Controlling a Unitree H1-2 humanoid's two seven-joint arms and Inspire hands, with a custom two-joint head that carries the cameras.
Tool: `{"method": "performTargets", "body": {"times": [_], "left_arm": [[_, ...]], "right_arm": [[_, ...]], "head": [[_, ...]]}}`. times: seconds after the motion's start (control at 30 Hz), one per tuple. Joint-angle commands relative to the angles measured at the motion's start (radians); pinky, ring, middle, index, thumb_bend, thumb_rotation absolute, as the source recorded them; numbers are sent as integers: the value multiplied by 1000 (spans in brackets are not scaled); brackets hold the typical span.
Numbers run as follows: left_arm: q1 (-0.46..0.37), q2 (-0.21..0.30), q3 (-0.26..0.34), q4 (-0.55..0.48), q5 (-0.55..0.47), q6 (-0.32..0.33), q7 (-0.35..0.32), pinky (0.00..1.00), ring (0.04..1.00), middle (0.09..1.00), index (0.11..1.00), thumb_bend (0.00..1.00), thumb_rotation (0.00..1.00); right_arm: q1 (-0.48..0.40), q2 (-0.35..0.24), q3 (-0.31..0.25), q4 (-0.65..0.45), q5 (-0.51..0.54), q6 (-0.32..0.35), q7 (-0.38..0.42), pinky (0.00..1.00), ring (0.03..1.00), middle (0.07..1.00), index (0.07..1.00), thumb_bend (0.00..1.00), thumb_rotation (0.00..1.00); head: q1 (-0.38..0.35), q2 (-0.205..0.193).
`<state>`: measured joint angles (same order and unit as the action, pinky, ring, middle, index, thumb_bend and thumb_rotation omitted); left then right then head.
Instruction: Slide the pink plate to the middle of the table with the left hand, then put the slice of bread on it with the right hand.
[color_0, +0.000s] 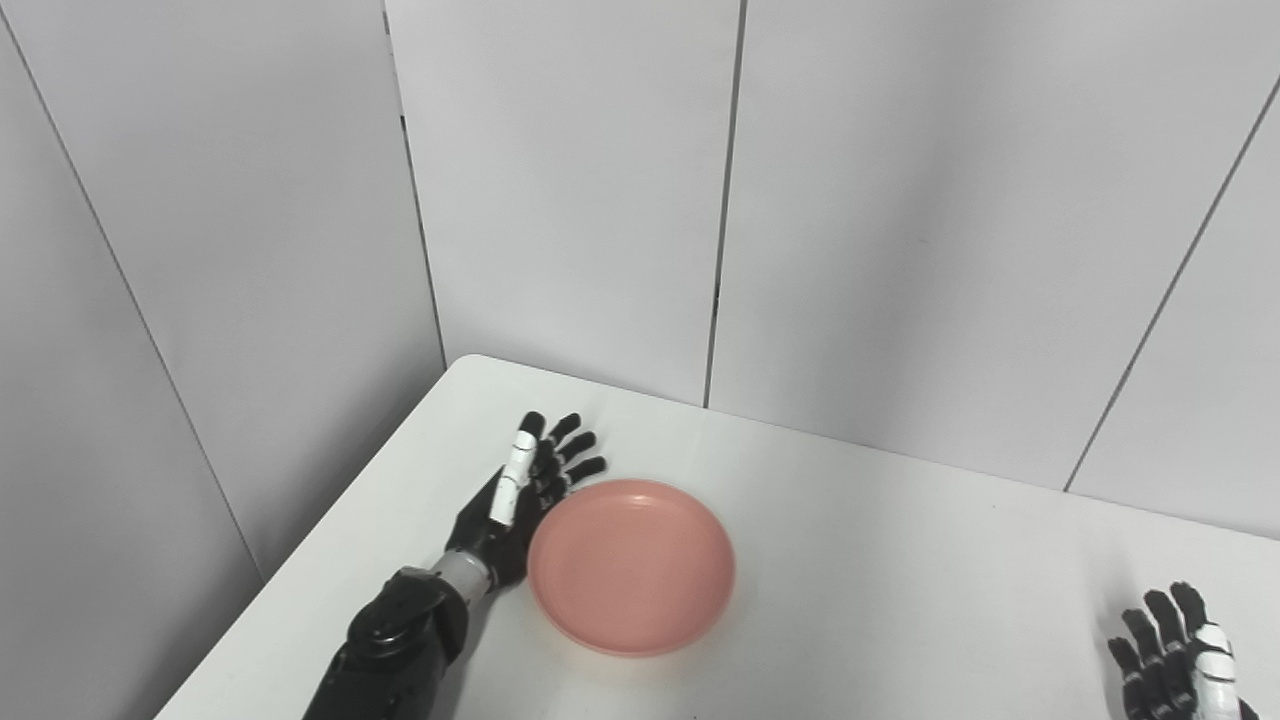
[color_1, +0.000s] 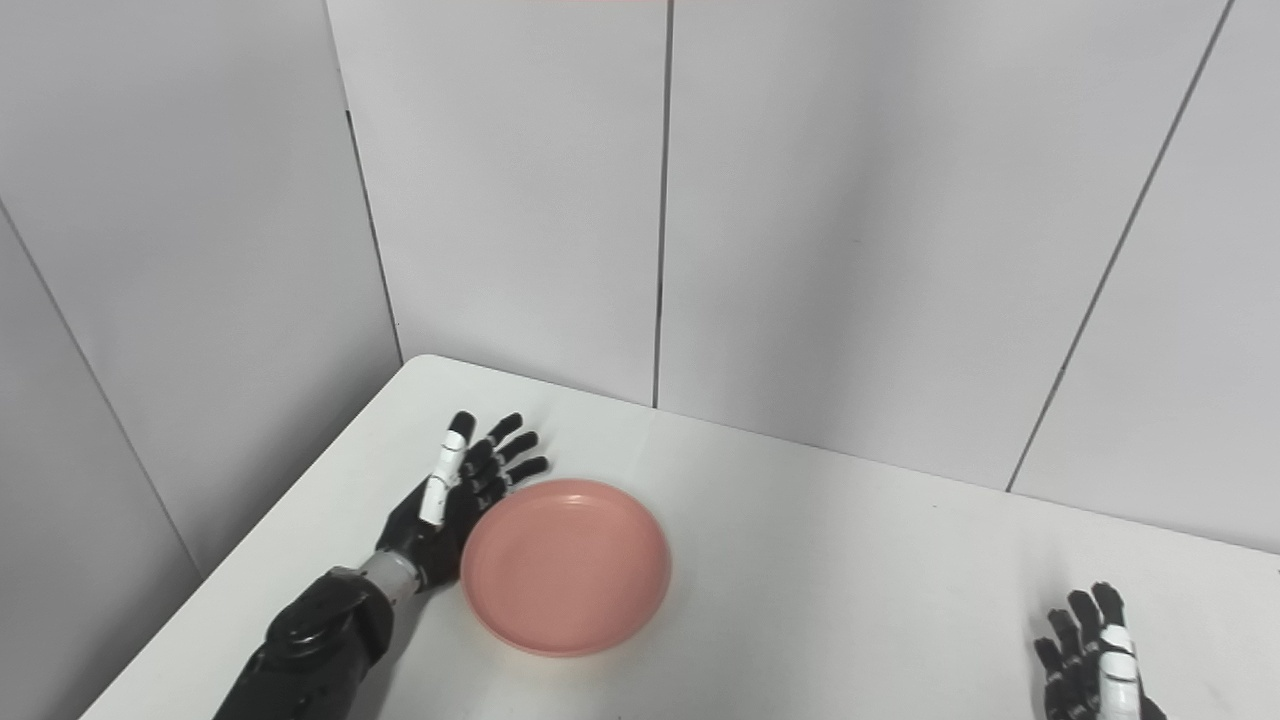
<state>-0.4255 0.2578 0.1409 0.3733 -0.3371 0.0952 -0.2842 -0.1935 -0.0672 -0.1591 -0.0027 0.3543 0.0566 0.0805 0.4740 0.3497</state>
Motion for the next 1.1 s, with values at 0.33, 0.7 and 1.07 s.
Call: {"method": "performTargets", "body": {"times": [0.33,0.7,1.07], "left_arm": [[-68,-99,-89,111,47,-121,-41,897,959,1000,999,839,1000],[-56,-197,-130,183,107,-209,-14,921,978,1000,1000,791,1000],[16,-267,-135,95,134,-244,42,887,991,1000,1000,785,1000]], "right_arm": [[-27,0,-2,-22,-6,-27,-2,1000,990,991,996,584,856],[-29,2,12,-38,-9,-33,5,1000,1000,1000,1000,589,888],[-26,-1,34,-18,-48,-91,49,1000,996,996,997,614,876]], "head": [[-29,2],[-119,28],[-328,84]]}}
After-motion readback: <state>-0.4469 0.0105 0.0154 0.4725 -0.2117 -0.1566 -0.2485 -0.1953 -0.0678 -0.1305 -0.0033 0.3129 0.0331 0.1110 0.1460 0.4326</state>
